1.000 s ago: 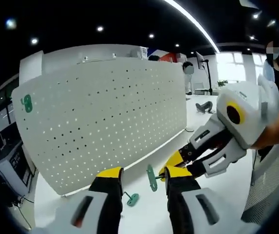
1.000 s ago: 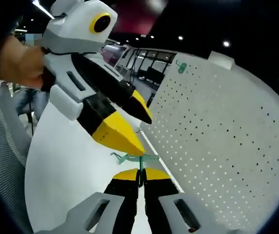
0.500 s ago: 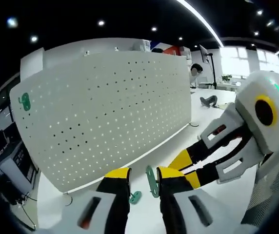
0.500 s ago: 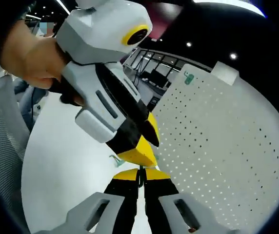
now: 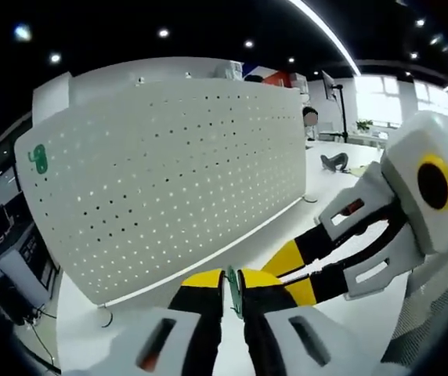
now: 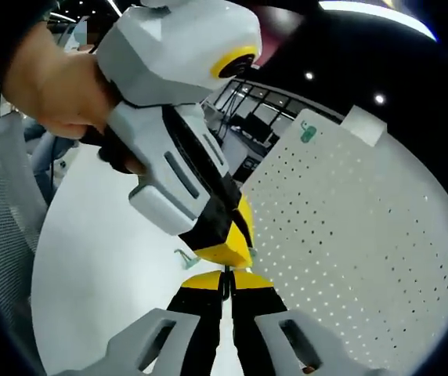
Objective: Insert the hook assembly into the mounting plate slot until the hook locks in place.
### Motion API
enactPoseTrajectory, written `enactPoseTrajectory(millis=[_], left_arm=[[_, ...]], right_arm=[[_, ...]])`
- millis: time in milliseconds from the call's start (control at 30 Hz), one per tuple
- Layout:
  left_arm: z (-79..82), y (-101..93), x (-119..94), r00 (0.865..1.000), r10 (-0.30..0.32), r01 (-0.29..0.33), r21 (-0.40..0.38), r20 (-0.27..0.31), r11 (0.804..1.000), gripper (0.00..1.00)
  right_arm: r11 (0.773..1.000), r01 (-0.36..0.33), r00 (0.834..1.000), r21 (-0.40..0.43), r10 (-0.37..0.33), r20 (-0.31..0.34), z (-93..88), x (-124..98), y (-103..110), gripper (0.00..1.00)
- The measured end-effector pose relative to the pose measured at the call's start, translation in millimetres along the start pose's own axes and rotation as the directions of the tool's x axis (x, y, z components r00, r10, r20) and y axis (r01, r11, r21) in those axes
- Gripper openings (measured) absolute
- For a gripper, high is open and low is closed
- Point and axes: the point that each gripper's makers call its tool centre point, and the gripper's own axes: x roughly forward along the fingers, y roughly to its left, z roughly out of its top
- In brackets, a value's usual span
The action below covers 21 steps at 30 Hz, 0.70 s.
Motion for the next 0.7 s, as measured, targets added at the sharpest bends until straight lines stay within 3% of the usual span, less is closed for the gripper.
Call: enactPoseTrajectory(millis=[700], left_arm=[[3.0, 16.6, -7, 0.997, 0.056, -0.053, -0.072, 0.052, 0.996, 0.04]], right_arm=[[0.999, 0.007, 1.0, 0.041, -0.008, 0.026, 13.8, -3, 0, 0.04]])
